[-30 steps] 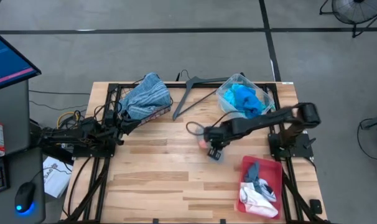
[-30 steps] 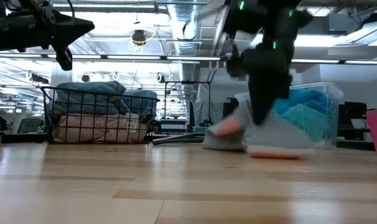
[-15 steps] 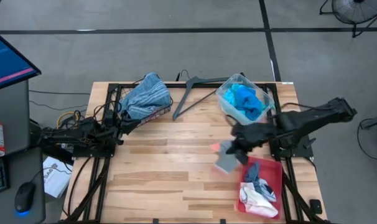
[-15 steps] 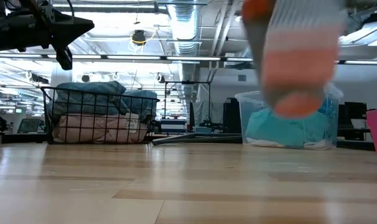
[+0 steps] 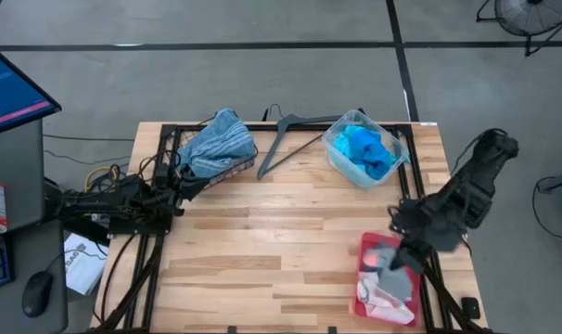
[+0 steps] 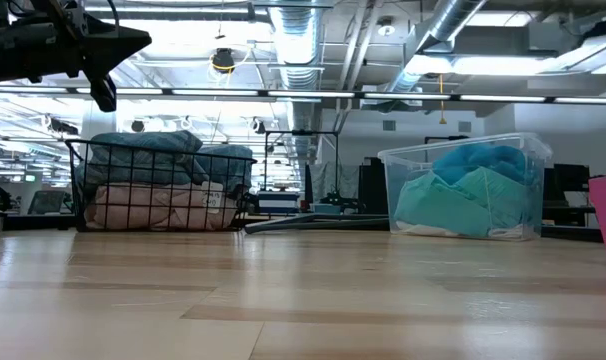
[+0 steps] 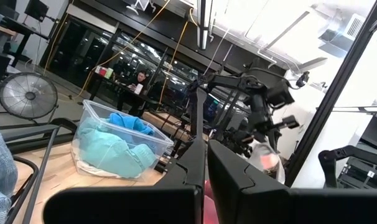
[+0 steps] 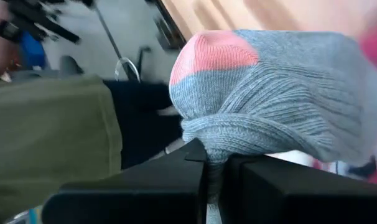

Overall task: Pick & Place Cloths
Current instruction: Put the gray sock into the pink bin

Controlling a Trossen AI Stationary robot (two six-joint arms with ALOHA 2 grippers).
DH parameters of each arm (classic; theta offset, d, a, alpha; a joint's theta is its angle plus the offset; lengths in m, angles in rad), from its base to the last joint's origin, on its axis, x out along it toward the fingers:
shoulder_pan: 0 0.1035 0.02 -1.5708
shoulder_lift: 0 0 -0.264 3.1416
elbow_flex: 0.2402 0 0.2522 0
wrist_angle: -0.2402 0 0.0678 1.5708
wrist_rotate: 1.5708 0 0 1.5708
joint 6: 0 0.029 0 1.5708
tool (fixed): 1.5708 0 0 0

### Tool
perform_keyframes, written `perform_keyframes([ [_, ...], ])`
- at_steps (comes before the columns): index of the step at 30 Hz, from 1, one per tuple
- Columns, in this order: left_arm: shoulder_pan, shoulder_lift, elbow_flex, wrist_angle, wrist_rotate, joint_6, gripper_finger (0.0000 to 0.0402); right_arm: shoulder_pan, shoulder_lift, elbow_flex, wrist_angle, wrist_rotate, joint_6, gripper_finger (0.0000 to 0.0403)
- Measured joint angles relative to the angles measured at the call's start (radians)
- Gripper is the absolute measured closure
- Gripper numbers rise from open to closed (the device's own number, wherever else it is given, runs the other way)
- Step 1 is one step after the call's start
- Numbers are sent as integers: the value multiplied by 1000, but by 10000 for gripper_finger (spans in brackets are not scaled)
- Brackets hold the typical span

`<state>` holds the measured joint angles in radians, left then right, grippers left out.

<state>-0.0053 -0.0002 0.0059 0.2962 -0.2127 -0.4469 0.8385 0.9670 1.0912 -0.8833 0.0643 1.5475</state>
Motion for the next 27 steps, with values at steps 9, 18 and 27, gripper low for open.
perform_keyframes([
  [9,0,0,0,2,0,0,400,217,30,0,-33,41,282,403],
  [18,0,0,0,6,0,0,400,230,112,0,-255,52,295,403],
  [27,0,0,0,6,0,0,400,206,196,0,-395,169,278,403],
])
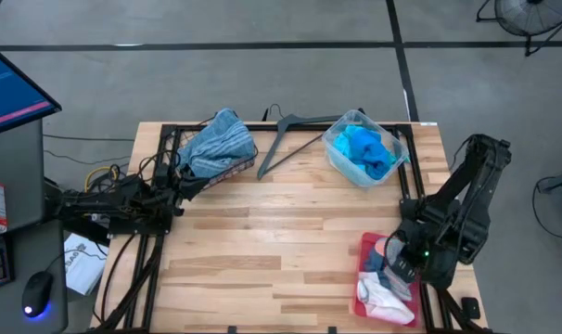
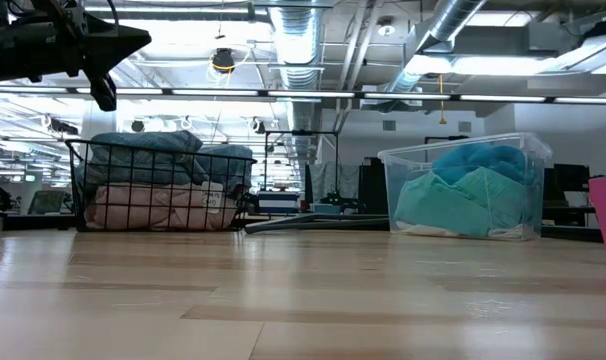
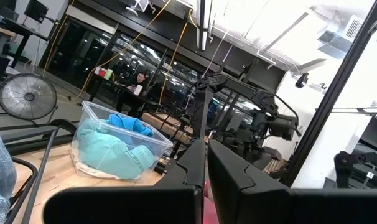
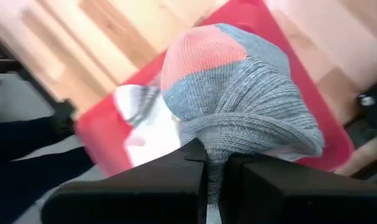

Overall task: Pick & Place Cloths
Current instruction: Put the gray sock into the pink bin

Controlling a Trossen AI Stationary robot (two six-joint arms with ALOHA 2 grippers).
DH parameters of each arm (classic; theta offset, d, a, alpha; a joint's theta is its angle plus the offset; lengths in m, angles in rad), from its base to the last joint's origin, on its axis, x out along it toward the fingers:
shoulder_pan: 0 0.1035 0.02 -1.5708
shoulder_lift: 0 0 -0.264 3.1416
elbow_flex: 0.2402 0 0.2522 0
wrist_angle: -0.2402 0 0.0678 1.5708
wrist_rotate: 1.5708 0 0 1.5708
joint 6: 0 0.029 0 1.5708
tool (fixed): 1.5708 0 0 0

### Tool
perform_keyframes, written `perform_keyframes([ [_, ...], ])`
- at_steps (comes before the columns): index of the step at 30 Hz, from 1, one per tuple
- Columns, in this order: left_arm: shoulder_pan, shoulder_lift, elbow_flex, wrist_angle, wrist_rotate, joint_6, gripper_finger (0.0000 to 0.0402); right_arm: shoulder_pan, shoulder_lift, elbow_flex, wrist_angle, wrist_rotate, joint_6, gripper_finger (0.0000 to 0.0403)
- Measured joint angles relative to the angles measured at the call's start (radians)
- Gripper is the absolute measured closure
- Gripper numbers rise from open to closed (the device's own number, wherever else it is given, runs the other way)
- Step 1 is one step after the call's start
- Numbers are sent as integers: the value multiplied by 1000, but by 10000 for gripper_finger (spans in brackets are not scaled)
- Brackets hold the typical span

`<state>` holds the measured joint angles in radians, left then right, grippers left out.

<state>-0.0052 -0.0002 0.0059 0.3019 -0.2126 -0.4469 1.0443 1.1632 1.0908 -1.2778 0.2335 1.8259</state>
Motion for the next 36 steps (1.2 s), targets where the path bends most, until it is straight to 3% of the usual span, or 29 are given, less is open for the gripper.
perform_keyframes([
  [12,0,0,0,0,0,0,400,2,268,0,-51,0,-19,398],
  [24,0,0,0,7,0,0,400,-7,461,0,156,-5,-106,388],
  [30,0,0,0,8,0,0,400,-9,464,0,168,-33,-97,338],
  [36,0,0,0,9,0,0,400,-3,352,0,248,-108,-166,253],
])
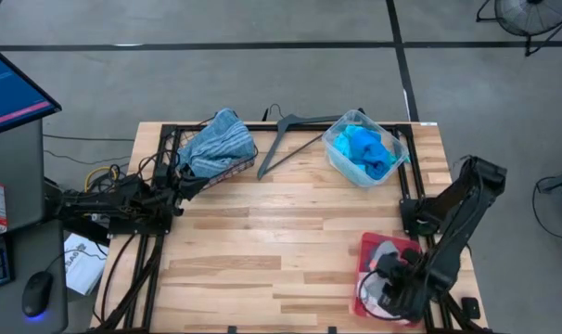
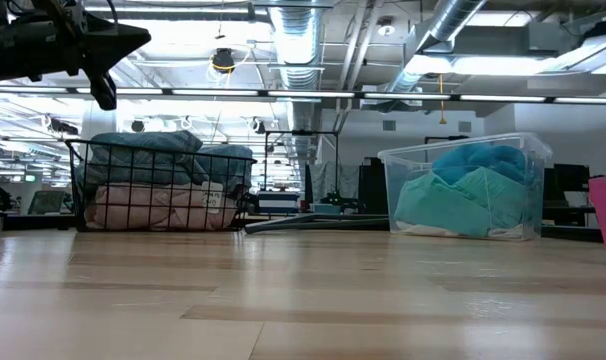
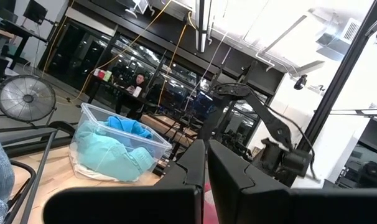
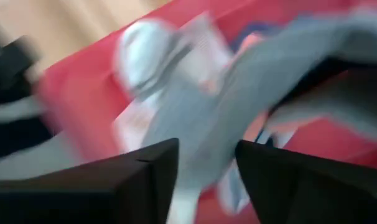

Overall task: Pick & Place Cloths
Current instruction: Put the gray sock into the pink bin

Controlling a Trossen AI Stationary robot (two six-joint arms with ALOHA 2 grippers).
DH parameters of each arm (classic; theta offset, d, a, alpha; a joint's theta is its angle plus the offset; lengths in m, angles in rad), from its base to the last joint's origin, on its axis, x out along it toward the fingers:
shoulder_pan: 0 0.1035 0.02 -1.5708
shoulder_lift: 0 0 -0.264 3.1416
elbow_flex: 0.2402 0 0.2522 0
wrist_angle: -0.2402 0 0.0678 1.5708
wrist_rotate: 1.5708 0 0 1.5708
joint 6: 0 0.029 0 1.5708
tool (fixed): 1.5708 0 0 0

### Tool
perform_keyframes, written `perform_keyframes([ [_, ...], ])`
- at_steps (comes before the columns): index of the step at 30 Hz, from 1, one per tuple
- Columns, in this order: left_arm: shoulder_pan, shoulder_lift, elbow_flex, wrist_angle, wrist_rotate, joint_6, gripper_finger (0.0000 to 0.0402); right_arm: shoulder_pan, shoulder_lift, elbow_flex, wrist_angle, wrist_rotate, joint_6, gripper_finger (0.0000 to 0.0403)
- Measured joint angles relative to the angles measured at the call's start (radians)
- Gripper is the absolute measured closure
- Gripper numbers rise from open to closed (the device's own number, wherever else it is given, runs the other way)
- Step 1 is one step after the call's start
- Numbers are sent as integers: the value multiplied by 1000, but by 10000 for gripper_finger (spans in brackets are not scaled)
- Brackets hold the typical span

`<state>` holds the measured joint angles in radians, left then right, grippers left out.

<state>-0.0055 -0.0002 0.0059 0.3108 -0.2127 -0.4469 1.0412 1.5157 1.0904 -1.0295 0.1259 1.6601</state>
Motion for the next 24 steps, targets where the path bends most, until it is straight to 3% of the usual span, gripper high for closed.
perform_keyframes([
  [5,0,0,0,2,0,0,400,6,-126,0,16,-51,-14,196],
  [8,0,0,0,4,0,0,400,0,-185,0,-11,21,-13,188],
  [12,0,0,0,5,0,0,400,-34,-220,0,-51,202,-38,236],
  [18,0,0,0,6,0,0,400,-97,-220,-33,-93,296,-82,387],
  [24,0,0,0,6,0,0,400,-111,-219,-152,-27,245,-18,373],
])
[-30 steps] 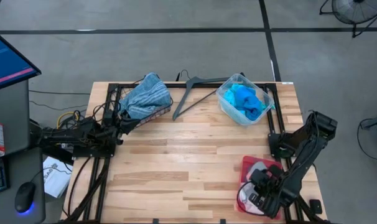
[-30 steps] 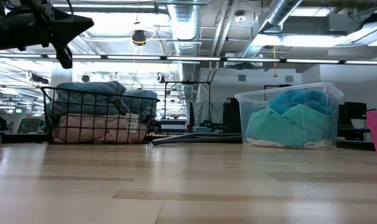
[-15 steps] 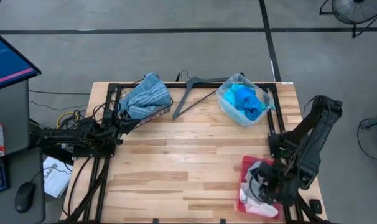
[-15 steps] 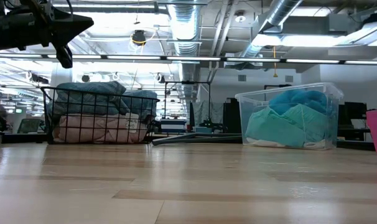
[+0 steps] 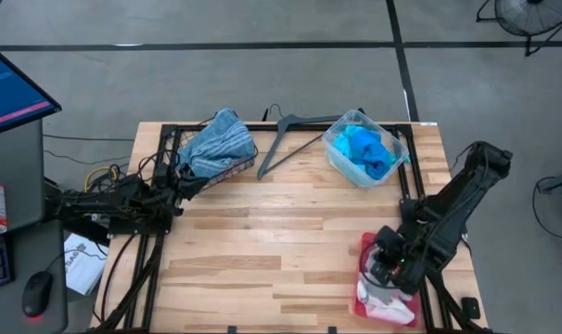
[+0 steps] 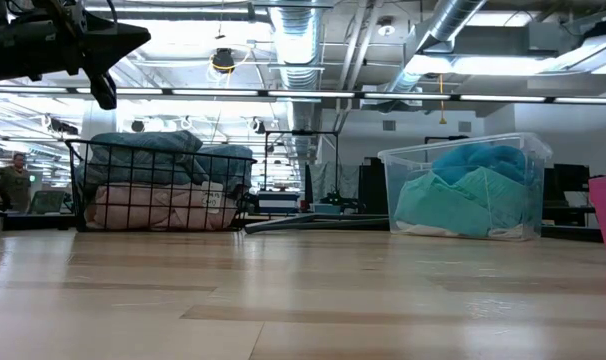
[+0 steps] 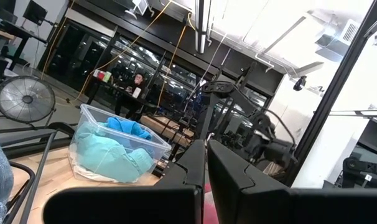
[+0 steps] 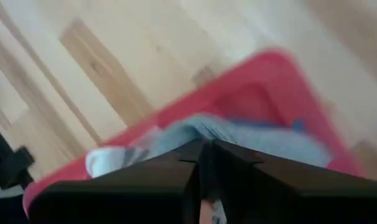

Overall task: Pick & Place Cloths
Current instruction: Put the gray sock into the pink bin

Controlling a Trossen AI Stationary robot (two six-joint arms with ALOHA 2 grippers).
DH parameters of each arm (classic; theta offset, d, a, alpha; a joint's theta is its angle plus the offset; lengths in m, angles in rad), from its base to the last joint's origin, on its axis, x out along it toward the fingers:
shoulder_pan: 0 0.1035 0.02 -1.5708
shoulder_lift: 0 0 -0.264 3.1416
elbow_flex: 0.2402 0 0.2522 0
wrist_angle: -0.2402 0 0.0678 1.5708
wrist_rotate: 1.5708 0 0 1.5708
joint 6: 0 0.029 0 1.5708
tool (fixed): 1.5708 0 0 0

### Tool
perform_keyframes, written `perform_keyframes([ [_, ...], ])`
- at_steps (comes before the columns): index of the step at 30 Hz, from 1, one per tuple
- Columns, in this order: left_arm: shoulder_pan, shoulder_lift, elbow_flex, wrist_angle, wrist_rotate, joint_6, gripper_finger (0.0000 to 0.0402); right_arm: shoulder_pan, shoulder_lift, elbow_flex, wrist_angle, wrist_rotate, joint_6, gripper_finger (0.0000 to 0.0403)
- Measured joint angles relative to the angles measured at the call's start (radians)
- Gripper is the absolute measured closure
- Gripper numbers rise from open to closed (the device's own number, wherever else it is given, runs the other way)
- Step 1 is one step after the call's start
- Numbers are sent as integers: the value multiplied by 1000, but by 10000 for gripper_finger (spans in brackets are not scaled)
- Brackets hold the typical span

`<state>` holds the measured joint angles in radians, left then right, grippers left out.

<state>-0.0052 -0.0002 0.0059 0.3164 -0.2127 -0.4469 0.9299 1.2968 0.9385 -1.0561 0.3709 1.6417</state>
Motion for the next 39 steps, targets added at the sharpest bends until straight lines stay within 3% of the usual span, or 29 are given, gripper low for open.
perform_keyframes([
  [5,0,0,0,0,0,0,400,26,0,-135,121,-51,105,399],
  [13,0,0,0,0,0,0,400,58,0,-312,281,-63,230,398],
  [19,0,0,0,0,0,0,400,55,-3,-413,357,-154,317,396],
  [31,0,0,0,0,0,0,400,37,-119,-272,338,-206,140,400],
  [39,0,0,0,0,0,0,400,38,-193,-197,328,-252,141,401],
])
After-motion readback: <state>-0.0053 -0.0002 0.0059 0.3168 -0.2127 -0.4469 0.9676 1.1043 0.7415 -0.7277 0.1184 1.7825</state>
